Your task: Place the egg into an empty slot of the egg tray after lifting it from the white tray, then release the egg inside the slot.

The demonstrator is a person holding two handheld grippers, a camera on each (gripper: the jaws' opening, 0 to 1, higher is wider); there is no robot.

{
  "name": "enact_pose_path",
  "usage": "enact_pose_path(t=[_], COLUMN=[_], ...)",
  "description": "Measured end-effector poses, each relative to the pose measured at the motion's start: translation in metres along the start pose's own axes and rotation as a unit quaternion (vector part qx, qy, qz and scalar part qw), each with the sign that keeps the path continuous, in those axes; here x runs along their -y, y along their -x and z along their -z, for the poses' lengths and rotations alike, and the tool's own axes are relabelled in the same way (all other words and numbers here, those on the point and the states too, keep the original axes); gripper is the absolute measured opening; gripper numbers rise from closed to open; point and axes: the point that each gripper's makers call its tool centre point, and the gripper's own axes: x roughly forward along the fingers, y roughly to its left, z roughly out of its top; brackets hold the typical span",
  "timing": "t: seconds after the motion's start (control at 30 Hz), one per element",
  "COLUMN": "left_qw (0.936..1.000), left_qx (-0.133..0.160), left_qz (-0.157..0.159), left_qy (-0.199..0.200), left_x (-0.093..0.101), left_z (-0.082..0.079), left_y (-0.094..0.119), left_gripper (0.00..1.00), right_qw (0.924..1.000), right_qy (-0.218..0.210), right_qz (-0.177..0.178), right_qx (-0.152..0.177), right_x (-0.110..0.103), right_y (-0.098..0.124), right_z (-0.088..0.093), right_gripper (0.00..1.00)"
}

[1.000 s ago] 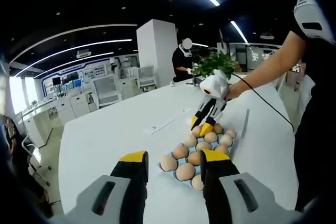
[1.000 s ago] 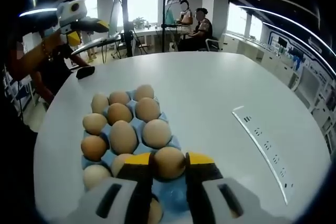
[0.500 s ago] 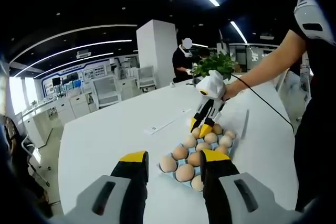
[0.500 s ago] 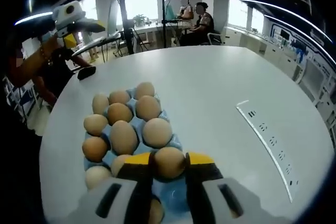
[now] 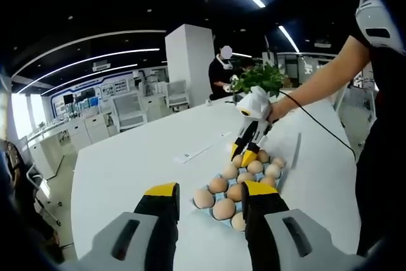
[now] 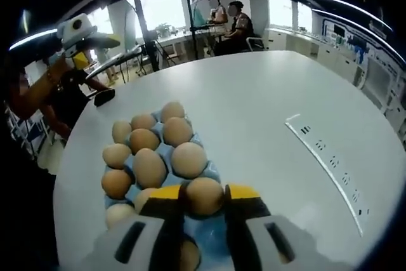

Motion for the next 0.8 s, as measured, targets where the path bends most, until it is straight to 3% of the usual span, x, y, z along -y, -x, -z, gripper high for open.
enact_pose_path(t=[0.13,0.23,0.33,0.47,0.8], left_qw=[1.0000,1.0000,1.0000,1.0000,1.0000], left_qx=[0.000,0.002,0.002,0.004,0.005], left_qz=[-0.001,-0.002,-0.001,0.000,0.002], left_qy=[0.000,-0.001,-0.002,-0.003,-0.004], left_x=[0.000,-0.001,0.000,0.001,0.001], left_z=[0.000,-0.002,-0.002,-0.004,-0.005], left_y=[0.000,0.000,0.000,-0.001,-0.003], left_gripper=[0.39,0.39,0.39,0.39,0.39], right_qw=[0.9999,0.9989,0.9994,0.9976,0.9967], right_qy=[-0.002,-0.021,-0.003,-0.015,-0.017], right_qz=[0.007,0.004,0.011,0.019,0.043], right_qx=[0.014,0.043,0.032,0.066,0.067], right_x=[0.001,-0.001,-0.002,-0.001,0.008], right_y=[0.004,0.008,0.010,0.019,0.039], right_z=[-0.001,-0.010,-0.004,-0.013,-0.002], right_gripper=[0.30,0.31,0.31,0.30,0.30])
